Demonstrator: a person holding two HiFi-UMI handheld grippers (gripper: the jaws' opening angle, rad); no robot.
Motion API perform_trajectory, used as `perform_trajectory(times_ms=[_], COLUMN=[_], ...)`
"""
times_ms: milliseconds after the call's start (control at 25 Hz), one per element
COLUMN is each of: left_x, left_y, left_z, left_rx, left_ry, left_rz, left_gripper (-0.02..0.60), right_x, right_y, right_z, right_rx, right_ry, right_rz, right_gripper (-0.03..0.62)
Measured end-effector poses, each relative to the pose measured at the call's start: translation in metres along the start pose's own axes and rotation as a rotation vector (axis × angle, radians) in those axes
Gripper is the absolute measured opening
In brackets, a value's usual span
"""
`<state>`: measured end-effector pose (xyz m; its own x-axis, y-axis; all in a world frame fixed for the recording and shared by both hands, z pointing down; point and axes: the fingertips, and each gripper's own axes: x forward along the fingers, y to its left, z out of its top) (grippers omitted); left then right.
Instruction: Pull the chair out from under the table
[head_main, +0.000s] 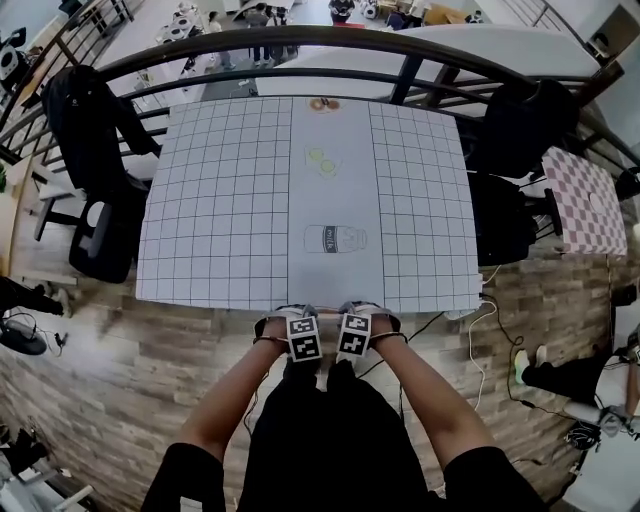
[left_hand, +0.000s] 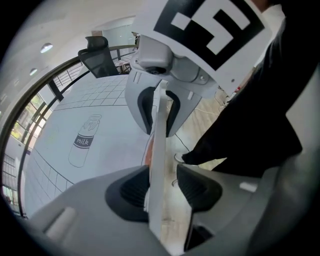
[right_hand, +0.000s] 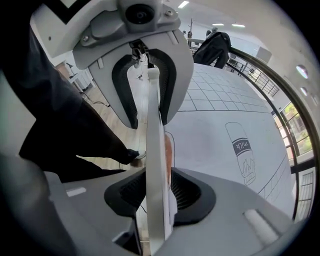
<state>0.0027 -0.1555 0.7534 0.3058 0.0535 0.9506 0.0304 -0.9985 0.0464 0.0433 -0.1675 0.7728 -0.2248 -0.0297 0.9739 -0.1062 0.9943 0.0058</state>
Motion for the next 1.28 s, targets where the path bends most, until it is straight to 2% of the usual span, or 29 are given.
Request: perform_trajectory(times_ms=[240, 480, 680, 800, 1040, 1280], left_x=[0.011, 0.023, 0.032, 0.038, 0.044, 0.044], left_y=[0.003, 0.001, 0.004, 0.002, 0.003, 0.009], left_z=[-0.001, -0.006, -0.009, -0.009, -0.011, -0.012], left_rx=[-0.038, -0.037, -0.031, -0.021, 0.019, -0.003], left_ry=[-0.001, 0.024, 0.045, 0.049, 0.060, 0.061], left_rz=[-0.027, -0.056, -0.059, -0.074, -0.063, -0.038], left_gripper=[0.176, 0.176, 0.178, 0.186, 0.184, 0.149], right_x=[0.016, 0.026, 0.031, 0.035, 0.043, 0.042], right_y=[0.007, 0.011, 0.007, 0.008, 0.010, 0.008], right_z=[-0.003, -0.004, -0.006, -0.009, -0.011, -0.007], right_rx=[-0.026, -0.044, 0.007, -0.005, -0.041, -0.015], right_ry=[0.025, 0.045, 0.034, 0.052, 0.082, 0.045], right_rz=[0.038, 0.033, 0.043, 0.059, 0.090, 0.074], right_gripper=[0.129, 0.131, 0.140, 0.132, 0.134, 0.119])
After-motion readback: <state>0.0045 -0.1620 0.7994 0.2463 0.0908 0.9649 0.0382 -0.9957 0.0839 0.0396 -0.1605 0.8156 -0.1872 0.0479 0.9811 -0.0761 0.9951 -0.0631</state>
